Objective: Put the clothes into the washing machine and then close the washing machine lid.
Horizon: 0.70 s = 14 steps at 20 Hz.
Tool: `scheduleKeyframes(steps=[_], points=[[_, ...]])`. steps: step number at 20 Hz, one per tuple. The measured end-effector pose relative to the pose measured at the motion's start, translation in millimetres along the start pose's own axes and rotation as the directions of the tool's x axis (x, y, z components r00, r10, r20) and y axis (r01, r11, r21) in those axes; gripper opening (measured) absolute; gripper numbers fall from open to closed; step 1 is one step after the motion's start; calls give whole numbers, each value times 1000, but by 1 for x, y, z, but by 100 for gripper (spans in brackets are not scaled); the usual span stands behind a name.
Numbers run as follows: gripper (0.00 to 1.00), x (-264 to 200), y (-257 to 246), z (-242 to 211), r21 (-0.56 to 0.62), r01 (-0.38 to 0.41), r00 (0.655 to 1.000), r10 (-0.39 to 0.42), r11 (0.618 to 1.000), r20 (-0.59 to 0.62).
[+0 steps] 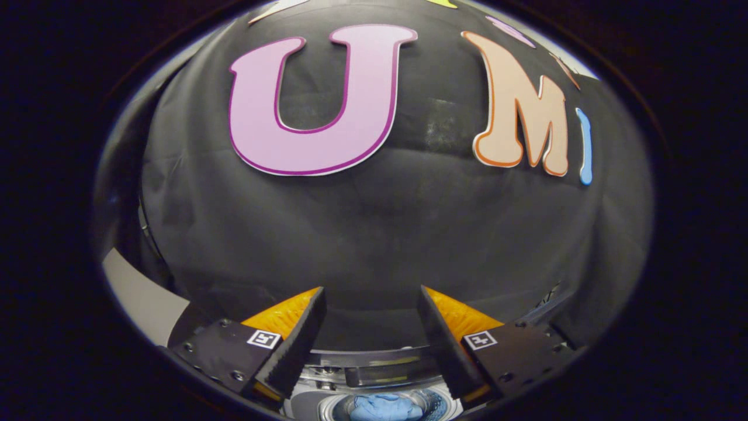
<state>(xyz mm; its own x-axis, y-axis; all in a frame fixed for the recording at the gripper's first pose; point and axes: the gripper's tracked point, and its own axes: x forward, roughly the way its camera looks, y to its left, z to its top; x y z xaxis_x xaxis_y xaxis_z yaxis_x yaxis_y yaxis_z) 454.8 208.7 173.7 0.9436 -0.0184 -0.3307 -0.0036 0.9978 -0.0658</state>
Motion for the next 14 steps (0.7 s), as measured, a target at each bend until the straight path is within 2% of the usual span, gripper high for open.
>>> scheduleKeyframes(steps=[9, 14], points=[[98, -75, -6, -48, -6, -36, 999, 36, 999, -10], [98, -125, -14, -81, 123, -109, 994, 108, 986, 14]])
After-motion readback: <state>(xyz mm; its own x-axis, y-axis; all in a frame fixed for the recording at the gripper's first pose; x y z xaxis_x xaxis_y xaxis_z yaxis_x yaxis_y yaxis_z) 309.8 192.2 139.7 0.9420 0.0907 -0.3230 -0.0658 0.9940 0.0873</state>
